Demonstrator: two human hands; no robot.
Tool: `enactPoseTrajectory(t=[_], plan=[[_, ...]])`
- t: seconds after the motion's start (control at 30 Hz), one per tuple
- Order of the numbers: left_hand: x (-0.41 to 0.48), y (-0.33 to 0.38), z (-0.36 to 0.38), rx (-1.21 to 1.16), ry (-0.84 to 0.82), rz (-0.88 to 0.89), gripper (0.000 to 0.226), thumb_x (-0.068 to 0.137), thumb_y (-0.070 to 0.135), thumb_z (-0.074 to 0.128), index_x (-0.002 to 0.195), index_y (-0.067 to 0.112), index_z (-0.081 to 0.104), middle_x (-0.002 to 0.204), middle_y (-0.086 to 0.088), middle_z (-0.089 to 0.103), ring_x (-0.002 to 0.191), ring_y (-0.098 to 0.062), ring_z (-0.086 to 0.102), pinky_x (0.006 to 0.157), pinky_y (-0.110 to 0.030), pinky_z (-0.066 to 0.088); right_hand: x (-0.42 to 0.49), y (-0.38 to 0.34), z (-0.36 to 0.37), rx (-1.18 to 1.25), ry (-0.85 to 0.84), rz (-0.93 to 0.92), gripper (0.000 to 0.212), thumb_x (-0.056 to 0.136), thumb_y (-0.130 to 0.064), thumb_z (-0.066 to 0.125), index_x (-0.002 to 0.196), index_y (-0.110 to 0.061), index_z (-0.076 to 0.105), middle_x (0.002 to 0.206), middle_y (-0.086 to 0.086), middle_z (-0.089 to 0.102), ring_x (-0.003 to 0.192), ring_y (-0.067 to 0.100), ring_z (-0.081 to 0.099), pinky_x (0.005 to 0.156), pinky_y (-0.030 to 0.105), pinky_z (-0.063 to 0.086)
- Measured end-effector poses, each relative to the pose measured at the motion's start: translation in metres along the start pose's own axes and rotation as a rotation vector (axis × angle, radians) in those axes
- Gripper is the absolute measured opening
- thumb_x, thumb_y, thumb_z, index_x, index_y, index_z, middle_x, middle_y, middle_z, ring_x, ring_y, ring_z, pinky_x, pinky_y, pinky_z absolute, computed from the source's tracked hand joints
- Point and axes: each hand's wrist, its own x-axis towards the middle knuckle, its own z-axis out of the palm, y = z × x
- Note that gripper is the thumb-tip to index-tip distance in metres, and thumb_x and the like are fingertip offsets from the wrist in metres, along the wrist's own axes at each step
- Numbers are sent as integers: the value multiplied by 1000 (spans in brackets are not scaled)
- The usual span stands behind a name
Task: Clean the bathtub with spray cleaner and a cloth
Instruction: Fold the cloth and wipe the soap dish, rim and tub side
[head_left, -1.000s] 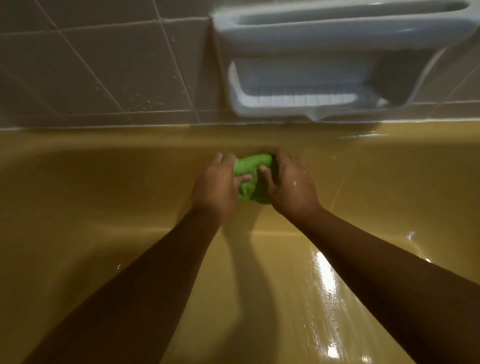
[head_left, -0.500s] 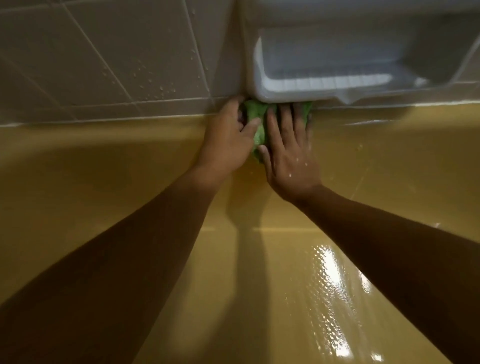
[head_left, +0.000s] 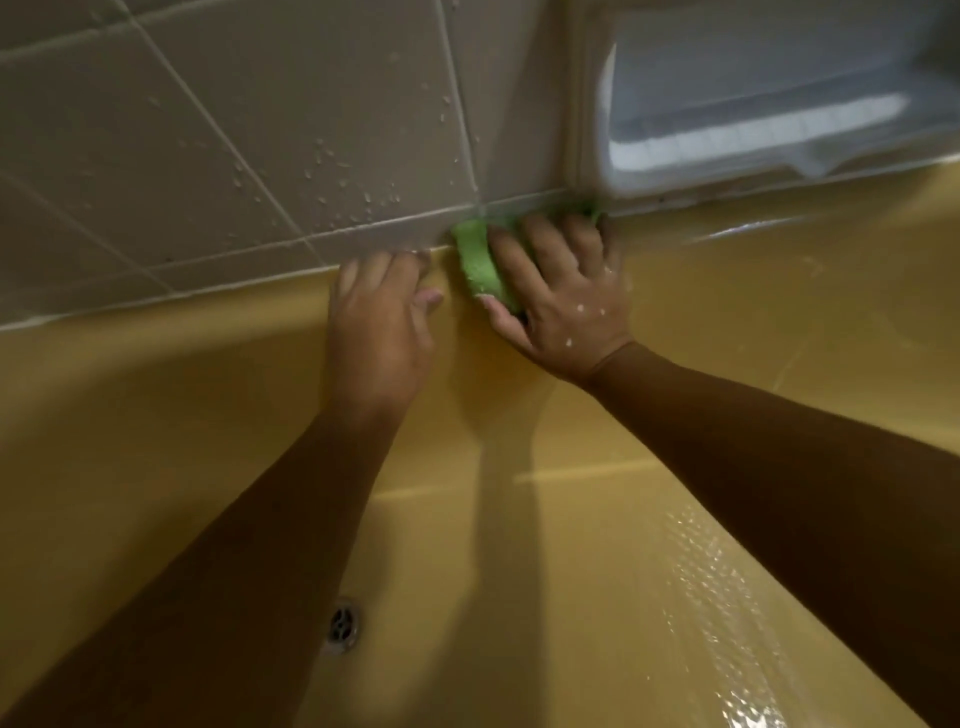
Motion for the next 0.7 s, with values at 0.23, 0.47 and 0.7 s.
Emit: enactPoseTrajectory(t=[0.23,0.47,0.7], plan=[[-2,-1,2,-18,31,-34,27,95,24,69,119,11,70,109,-9,68,99,-34,56,89,-37,40,-26,54,-27,105,-107,91,56,103,-52,55,143,-13,54,142,19,53,130,41,42,112,62,36],[-1,-20,5,-28,44,89,23,92,12,65,114,6,69,111,-13,67,100,-38,59,92,-39,40,-7,-34,2,125,-104,119,56,105,-54,44,149,-19,42,149,13,37,137,44,37,111,57,33],[-2,-33,2,-25,18,172,43,88,6,63,131,5,67,124,-11,69,116,-33,61,104,-37,37,-13,13,-5,165,-103,-131,59,100,-51,61,147,-15,51,144,17,51,132,46,46,117,61,31]])
